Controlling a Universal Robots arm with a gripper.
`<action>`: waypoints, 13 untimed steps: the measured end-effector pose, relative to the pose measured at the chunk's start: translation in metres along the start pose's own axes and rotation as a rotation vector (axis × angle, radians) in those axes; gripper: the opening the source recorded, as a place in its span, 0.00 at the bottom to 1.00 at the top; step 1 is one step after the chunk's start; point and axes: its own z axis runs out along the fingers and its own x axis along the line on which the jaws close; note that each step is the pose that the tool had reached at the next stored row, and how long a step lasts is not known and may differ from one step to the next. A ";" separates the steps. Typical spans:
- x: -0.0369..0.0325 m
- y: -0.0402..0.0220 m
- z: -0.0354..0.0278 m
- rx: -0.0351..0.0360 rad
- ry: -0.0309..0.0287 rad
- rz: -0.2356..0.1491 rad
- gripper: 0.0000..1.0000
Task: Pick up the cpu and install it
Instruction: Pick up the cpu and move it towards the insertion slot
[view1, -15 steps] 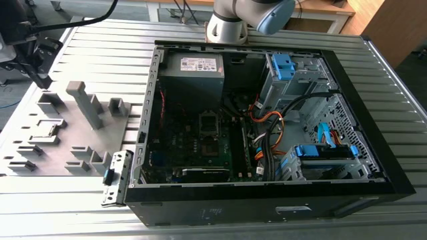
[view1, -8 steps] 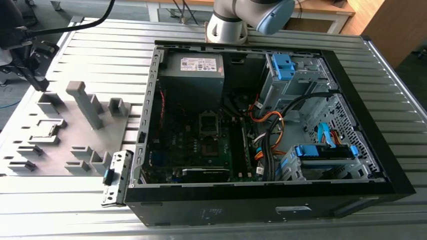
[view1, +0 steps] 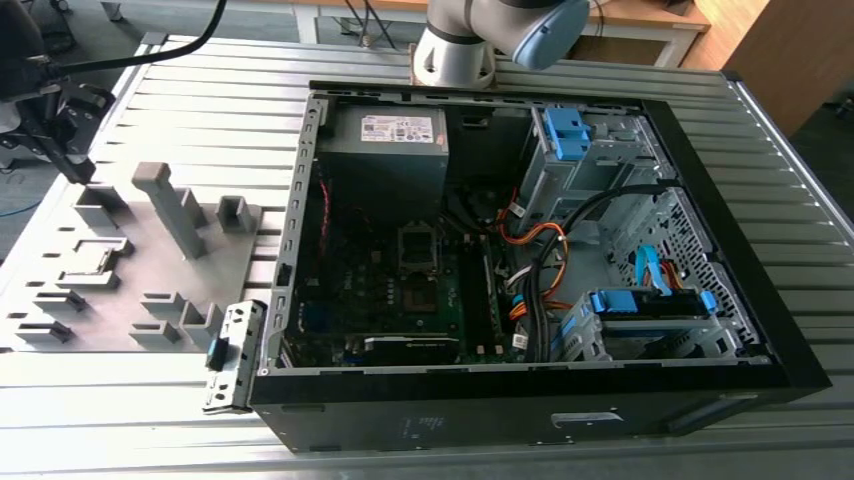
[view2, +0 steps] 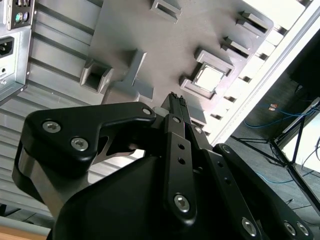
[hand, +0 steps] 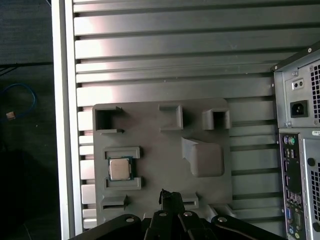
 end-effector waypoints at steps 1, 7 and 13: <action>0.0004 0.0000 0.0003 0.0000 0.0000 0.000 0.11; 0.0025 -0.0002 0.0006 0.0000 -0.0001 0.000 0.11; 0.0055 -0.0005 0.0008 0.0001 -0.0002 0.000 0.11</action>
